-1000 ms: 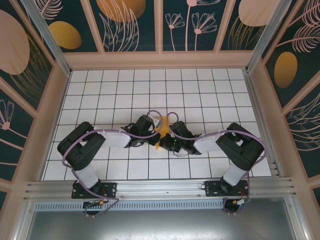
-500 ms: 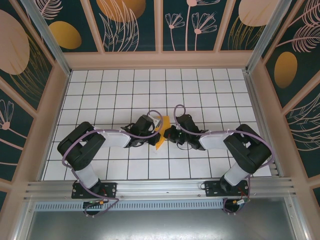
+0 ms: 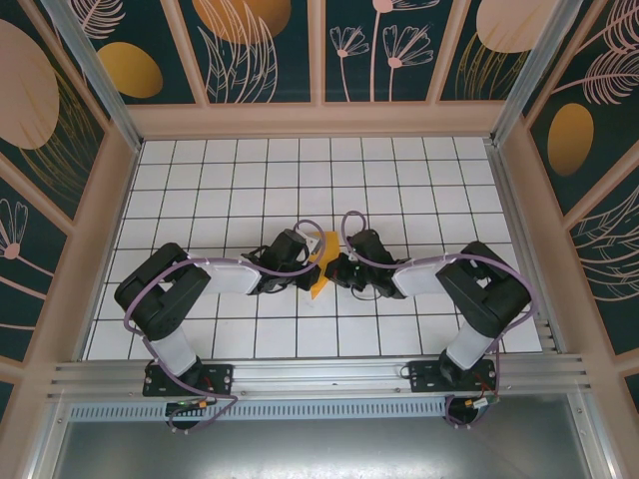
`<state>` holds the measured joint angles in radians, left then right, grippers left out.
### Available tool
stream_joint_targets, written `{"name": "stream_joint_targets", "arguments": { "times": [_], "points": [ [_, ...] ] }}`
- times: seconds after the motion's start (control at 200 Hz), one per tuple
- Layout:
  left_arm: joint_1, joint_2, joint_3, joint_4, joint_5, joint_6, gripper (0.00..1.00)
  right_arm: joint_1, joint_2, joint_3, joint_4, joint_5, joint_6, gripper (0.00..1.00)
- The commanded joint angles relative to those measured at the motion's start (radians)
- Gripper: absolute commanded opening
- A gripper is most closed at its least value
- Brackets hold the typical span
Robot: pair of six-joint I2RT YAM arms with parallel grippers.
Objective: Fold a paper plane with a square sheet of paper (pick it up from the middle)
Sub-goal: Third fold the triangle at the center of the table.
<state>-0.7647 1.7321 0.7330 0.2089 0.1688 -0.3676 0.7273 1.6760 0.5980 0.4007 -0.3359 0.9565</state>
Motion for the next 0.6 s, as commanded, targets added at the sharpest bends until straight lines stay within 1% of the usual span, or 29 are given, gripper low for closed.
{"name": "stream_joint_targets", "arguments": {
  "times": [0.0, 0.12, 0.27, 0.41, 0.595],
  "points": [
    [-0.004, 0.036, -0.010, -0.072, -0.024, 0.009, 0.14, -0.002, 0.056, 0.010, -0.031, 0.037, -0.030, 0.00],
    [-0.002, 0.030, -0.017, -0.062, -0.027, 0.003, 0.14, 0.000, 0.069, 0.009, -0.025, 0.032, -0.027, 0.00],
    [-0.003, 0.034, -0.015, -0.064, -0.026, 0.005, 0.14, -0.006, 0.008, 0.033, -0.063, 0.036, -0.047, 0.00],
    [-0.003, 0.035, -0.017, -0.065, -0.028, 0.007, 0.14, -0.043, -0.045, 0.035, -0.061, 0.017, -0.069, 0.01],
    [-0.004, 0.036, -0.014, -0.069, -0.025, 0.009, 0.14, -0.086, -0.022, 0.042, -0.046, -0.023, -0.093, 0.01]
  ]
}}
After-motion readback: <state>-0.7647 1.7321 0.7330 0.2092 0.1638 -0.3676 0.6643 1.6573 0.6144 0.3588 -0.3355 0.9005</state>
